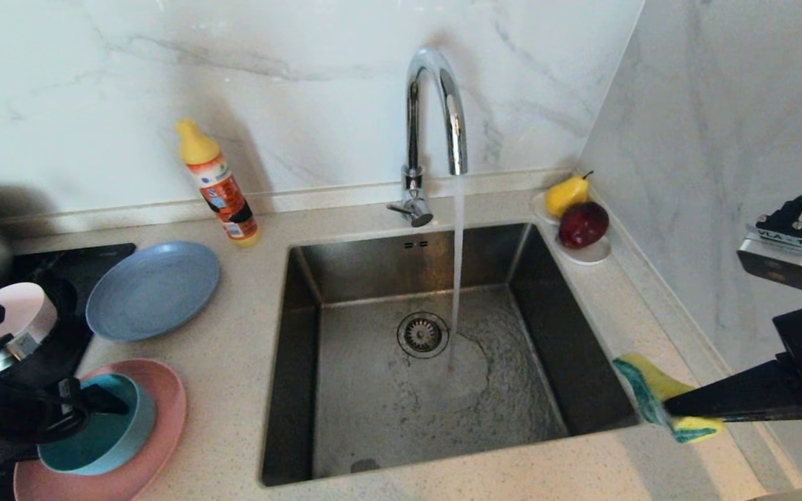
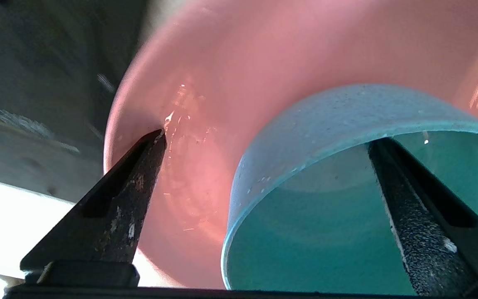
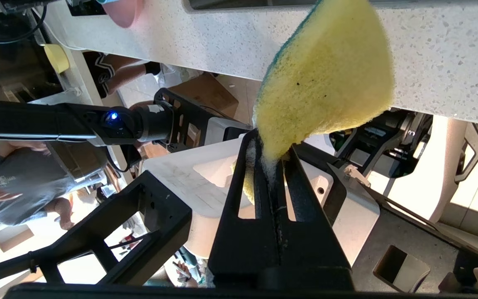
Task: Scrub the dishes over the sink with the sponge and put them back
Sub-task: Wash the bowl
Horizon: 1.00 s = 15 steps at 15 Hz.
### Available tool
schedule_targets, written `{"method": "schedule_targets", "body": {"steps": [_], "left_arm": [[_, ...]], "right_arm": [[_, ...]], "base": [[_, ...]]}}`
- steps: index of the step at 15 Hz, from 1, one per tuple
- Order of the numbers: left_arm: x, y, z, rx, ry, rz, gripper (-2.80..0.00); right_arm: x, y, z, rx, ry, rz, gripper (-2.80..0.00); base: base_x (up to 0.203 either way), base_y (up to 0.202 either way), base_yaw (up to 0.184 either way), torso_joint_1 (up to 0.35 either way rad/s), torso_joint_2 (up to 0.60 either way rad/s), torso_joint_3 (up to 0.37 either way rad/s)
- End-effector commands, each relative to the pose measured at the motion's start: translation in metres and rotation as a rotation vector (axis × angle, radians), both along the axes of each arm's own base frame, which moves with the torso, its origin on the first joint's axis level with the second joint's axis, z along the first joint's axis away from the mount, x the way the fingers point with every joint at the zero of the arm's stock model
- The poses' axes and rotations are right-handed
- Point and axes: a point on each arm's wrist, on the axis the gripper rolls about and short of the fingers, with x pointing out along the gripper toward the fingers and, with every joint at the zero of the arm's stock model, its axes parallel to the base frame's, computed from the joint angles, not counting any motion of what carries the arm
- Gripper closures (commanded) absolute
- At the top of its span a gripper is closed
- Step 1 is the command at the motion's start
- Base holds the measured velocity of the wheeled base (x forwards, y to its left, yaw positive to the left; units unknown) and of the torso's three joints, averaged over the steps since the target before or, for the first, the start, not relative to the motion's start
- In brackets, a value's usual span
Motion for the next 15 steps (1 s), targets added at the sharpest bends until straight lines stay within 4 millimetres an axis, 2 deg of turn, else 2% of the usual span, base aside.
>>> {"method": "schedule_targets", "body": {"steps": [1,10,15], "left_arm": [[0.0012,0.0031,0.0007,0.030,-0.007,0.014,-2.80],[0.0002,0.0037,0.0080,0.025,-0.031,0.042,-2.80],[0.0010,0.0040,0.0037,-0.002,-0.021,0.071,-2.80]], "right_arm": [[-0.0008,-0.0002,0.0000,0.002,0.005,0.000,0.00],[0.0001,0.0002,-0.0026,-0.002,0.015,0.000,0.00],[0.0005,0.0003,-0.0024,-0.002,0.015,0.000,0.00]], "base": [[0.000,0.000,0.000,0.000,0.00,0.000],[0.000,0.000,0.000,0.000,0.00,0.000],[0.000,0.000,0.000,0.000,0.00,0.000]]}}
